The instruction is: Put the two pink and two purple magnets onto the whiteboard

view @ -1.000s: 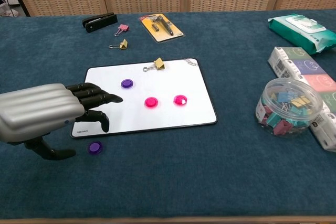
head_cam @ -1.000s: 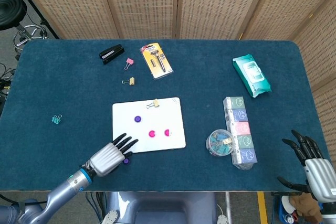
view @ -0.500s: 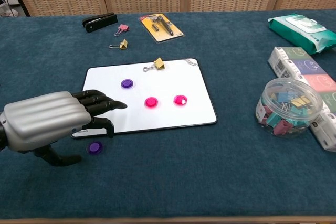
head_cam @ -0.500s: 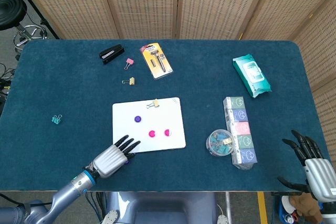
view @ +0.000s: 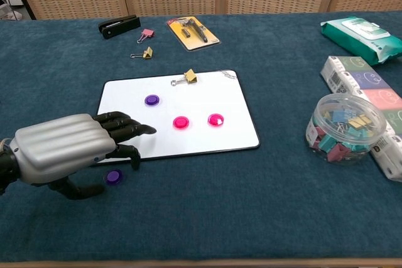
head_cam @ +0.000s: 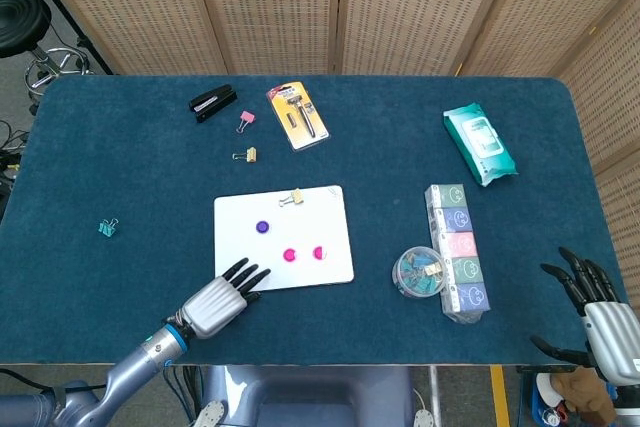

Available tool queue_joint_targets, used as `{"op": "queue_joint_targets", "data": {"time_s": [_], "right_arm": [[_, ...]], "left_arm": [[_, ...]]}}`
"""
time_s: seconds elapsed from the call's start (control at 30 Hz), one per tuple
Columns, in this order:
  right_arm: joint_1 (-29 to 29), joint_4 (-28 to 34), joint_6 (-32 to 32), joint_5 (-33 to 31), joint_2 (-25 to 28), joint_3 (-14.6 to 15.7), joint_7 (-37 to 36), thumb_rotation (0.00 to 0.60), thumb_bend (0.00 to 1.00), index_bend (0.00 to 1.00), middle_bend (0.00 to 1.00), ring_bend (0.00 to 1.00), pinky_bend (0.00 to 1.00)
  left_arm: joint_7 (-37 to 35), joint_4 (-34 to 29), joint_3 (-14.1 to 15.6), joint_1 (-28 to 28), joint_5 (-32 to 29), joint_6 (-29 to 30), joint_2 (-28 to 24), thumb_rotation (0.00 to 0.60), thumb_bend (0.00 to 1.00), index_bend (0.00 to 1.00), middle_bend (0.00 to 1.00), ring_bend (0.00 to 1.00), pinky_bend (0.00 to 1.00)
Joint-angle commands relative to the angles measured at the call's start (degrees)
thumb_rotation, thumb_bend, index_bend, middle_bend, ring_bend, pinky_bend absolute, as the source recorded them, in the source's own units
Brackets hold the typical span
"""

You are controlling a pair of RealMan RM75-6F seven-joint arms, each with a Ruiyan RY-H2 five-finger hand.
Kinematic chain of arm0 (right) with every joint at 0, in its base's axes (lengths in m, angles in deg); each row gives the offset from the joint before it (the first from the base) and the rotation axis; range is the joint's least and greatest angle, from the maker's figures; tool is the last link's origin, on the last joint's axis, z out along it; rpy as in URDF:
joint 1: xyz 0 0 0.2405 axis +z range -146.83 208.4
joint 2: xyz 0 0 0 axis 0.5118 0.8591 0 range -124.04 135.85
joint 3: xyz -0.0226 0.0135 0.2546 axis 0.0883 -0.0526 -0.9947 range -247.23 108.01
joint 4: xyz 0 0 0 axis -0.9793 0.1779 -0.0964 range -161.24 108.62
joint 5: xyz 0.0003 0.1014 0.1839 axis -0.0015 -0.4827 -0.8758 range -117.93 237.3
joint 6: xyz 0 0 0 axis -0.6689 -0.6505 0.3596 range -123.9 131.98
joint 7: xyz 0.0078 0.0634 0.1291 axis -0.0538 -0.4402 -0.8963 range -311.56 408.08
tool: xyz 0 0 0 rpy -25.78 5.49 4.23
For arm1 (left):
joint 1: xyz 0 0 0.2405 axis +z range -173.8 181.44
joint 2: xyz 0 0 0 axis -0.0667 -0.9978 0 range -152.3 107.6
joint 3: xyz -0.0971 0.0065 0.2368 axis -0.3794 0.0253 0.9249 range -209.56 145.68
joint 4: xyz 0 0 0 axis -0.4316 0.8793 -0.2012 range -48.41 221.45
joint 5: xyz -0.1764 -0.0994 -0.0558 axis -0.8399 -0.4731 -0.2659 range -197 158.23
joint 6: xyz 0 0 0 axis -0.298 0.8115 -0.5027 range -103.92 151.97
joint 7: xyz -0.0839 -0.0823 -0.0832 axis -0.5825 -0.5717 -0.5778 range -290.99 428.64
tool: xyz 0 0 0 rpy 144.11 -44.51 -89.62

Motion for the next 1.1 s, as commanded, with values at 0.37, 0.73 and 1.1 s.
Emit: {"op": "queue_joint_targets", "data": {"time_s": [0.37,0.73,1.1], "right_arm": [[-0.1,-0.1,-0.3,0.1,0.2,0.0,-0.4,0.6,0.02,0.15,0.0,0.0,0.0],[-0.2,-0.1,-0.5,0.1,0.3,0.0,-0.7,0.6,0.03,0.15,0.0,0.0,0.0],[-0.1,0.0,-0.3,0.2,0.4,0.0,-0.8,0.6,0.03,0.15,0.0,0.0,0.0]], "left_arm": [[-0.4,0.1,-0.3,0.1,-0.8,-1.4,0.3,0.6,0.32,0.48,0.0,0.0,0.0],[-0.5,-0.3,-0.6,0.4,-0.6,-1.1,0.0,0.6,0.35,0.55,0.0,0.0,0.0],[-0.3,-0.6,-0.9,0.6,-0.5,-0.9,-0.5,0.6,0.36,0.58,0.0,0.0,0.0]]}}
